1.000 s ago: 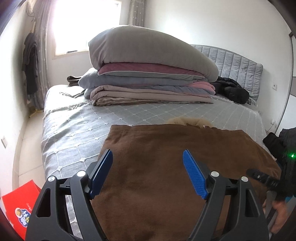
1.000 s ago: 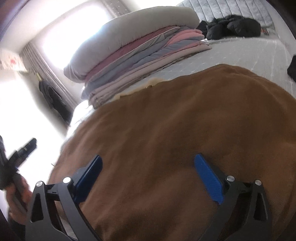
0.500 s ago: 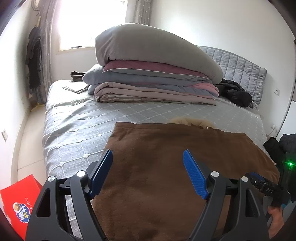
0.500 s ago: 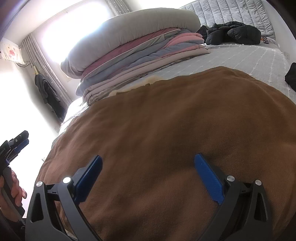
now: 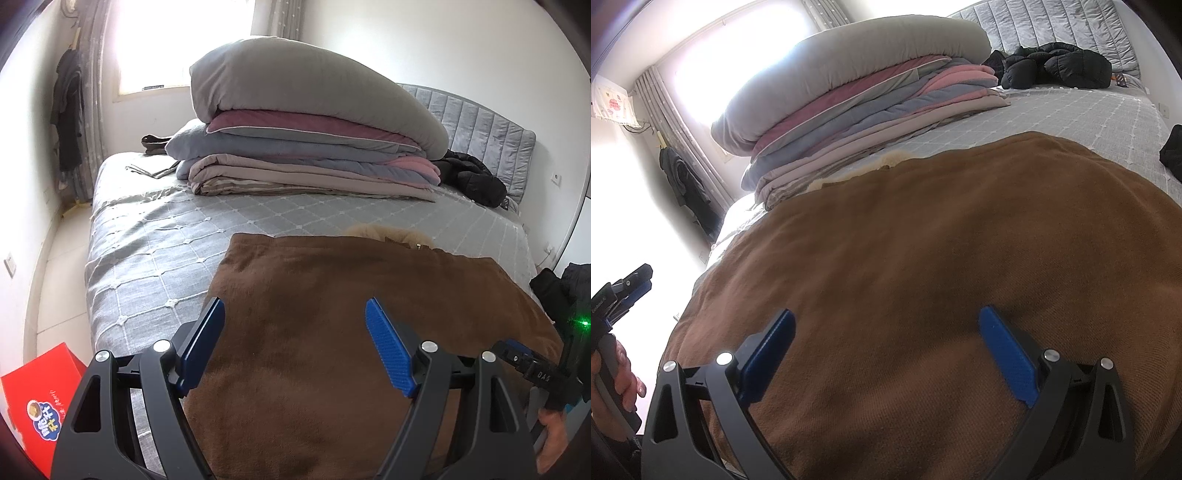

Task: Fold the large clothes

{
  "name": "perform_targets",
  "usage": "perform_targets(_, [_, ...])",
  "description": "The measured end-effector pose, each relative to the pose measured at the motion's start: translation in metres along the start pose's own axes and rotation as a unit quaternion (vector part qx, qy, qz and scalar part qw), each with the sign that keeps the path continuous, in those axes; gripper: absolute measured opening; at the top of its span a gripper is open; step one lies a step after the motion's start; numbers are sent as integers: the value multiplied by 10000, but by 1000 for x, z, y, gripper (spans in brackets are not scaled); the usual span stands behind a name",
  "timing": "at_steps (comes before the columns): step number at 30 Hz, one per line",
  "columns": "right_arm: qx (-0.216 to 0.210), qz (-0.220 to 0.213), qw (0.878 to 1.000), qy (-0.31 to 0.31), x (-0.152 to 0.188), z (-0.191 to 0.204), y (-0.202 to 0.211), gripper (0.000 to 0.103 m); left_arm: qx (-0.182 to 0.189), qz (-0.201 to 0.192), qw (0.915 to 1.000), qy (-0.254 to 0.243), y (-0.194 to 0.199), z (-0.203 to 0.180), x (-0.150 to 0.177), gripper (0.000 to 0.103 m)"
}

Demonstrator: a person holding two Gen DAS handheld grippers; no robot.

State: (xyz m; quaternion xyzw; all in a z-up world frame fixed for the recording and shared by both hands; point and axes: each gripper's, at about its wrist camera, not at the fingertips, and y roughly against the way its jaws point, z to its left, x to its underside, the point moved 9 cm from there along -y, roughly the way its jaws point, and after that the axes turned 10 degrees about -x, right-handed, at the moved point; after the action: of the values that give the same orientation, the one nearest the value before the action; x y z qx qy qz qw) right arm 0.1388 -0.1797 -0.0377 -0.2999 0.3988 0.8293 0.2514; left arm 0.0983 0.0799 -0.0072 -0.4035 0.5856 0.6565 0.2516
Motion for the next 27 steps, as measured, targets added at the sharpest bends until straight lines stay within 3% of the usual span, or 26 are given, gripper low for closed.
perform_targets(14, [5,8,10000,4,0,-2,0,96,-49,59,10000,-7,-5,1,2,75])
perform_targets(21, [1,9,10000,2,0,-1,0,96,100,371,9988,309,-16,12,7,75])
perform_targets(24, [-27,6,10000,-20,-1,-4,0,96,347,545,9960,624,-19,21,8,75])
perform_targets(27, [-87,-12,9999,-72,-1,-7,1,96,1096,1191,9786,1269,-27,35,18,75])
